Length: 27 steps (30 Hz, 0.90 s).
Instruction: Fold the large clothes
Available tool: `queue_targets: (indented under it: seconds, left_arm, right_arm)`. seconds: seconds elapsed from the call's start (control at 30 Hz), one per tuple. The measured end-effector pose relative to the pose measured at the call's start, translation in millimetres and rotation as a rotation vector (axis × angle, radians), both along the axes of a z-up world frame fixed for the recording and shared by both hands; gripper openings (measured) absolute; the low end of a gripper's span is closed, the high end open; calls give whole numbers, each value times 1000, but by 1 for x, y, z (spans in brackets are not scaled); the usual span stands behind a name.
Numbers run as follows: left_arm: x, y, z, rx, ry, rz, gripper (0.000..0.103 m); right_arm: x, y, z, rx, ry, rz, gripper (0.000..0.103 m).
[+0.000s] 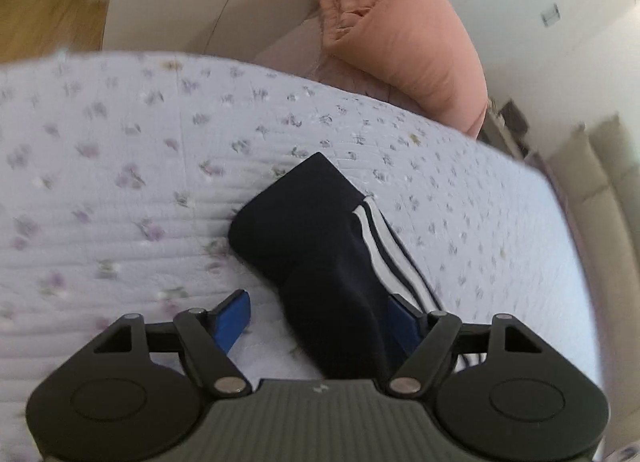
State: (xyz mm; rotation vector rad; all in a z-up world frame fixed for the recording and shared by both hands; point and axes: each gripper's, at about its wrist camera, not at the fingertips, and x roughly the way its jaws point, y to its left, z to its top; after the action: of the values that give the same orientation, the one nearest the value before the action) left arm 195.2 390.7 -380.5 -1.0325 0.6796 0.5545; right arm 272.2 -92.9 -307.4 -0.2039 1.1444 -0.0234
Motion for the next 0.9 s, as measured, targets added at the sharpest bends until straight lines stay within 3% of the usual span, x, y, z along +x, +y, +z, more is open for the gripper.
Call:
queue_targets:
  seconds: [0.13,0.23,0.27,0.3,0.37,0.43,0.6,0.7,0.8,0.9]
  left_arm:
    - [15,1,-8,28,-66,18,88]
    - [28,4,-11,66,-65,22,83]
    - [31,5,-9,92,-48,21,66]
    - [34,5,-6,118,-27,13,36]
    - [41,9,-7,127,-23,-36,18]
    - [41,7,3,147,-48,-50,17]
    - [41,-36,65,342,-164,-180,17]
    - [44,-80,106,430,-268,-299,17]
    - [52,-135,143,486,-381,-436,17]
    - [59,-190,167,500,-482,-566,17]
  right_arm:
    - [3,0,-2,-7,8,5,69]
    - [4,2,-3,-12,3,8,70]
    - [4,1,-2,-11,-1,7,70]
    - [2,1,-1,-10,-8,5,69]
    - [-1,0,4,4,-28,-3,63]
    - [-10,0,16,16,-76,-6,62]
    - [-33,-3,32,24,-179,8,58]
    - [-36,-9,21,55,-131,-9,54]
    - [-31,-18,1,94,-20,-23,54]
    - [-35,-37,27,182,-79,-42,53]
